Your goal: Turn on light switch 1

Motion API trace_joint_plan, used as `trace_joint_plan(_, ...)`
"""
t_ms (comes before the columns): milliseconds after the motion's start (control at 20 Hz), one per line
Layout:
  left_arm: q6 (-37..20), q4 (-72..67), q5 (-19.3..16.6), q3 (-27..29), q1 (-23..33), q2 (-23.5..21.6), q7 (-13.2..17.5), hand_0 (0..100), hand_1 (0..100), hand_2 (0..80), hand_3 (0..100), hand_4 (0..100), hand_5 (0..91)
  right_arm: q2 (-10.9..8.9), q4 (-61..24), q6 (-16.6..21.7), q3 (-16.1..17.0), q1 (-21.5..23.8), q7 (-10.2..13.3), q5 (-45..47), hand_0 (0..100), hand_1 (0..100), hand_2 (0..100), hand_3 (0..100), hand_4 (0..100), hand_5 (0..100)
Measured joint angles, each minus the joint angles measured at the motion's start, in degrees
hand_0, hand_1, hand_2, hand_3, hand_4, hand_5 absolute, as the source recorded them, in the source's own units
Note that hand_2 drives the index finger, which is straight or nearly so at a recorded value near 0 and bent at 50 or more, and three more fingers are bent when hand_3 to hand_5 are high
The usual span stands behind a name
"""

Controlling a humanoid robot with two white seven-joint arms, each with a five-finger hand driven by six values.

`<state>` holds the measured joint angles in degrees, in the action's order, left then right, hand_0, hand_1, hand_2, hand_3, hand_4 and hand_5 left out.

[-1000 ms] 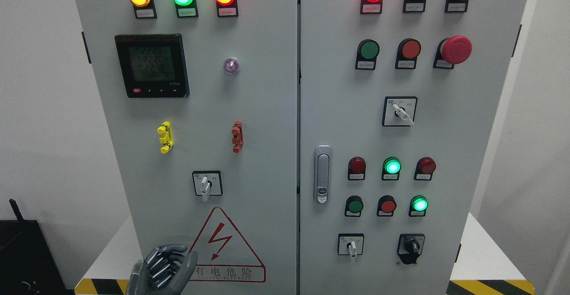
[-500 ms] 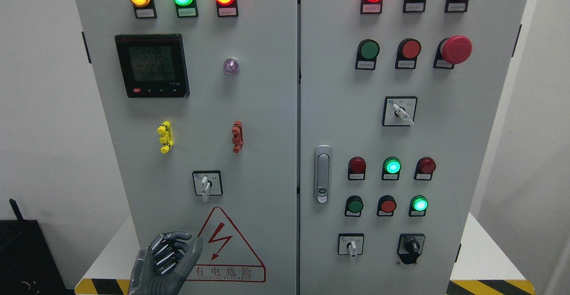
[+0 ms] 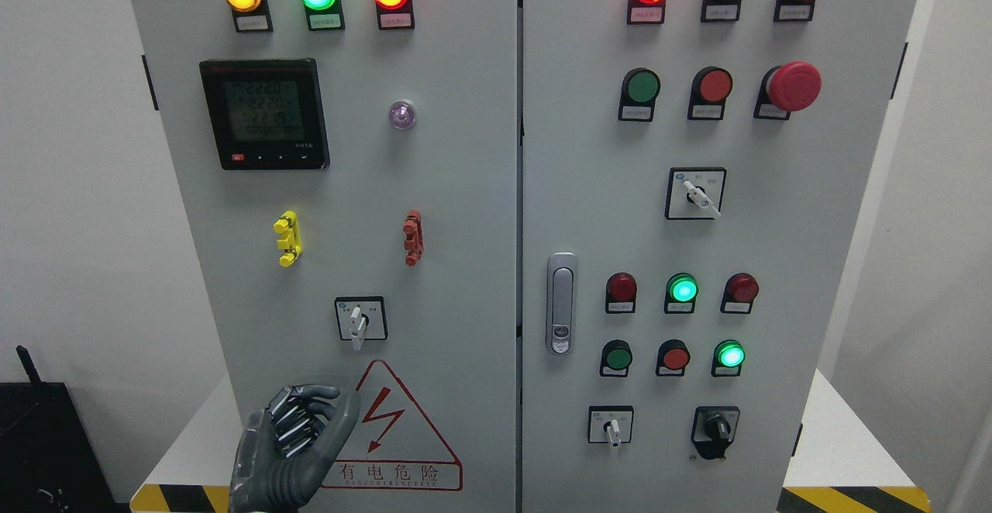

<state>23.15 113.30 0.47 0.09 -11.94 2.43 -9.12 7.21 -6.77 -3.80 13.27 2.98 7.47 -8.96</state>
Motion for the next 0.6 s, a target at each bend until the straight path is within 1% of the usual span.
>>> trace_joint_plan(200,0.62,0.07,-0.24,-0.03,-1.12,0.37,-1.87,10,66,50.6,74,88,81.4,0.0,0.0,0.0,0.0,0.0,0.0,0.0,30,0,0,0,0,0)
trace_joint_plan(600,2.46,0.13,-0.42,-0.06,-3.38,0.82,-2.8,12,66,51.3,75,88,81.2,0.0,0.0,0.0,0.0,0.0,0.0,0.0,30,0,0,0,0,0)
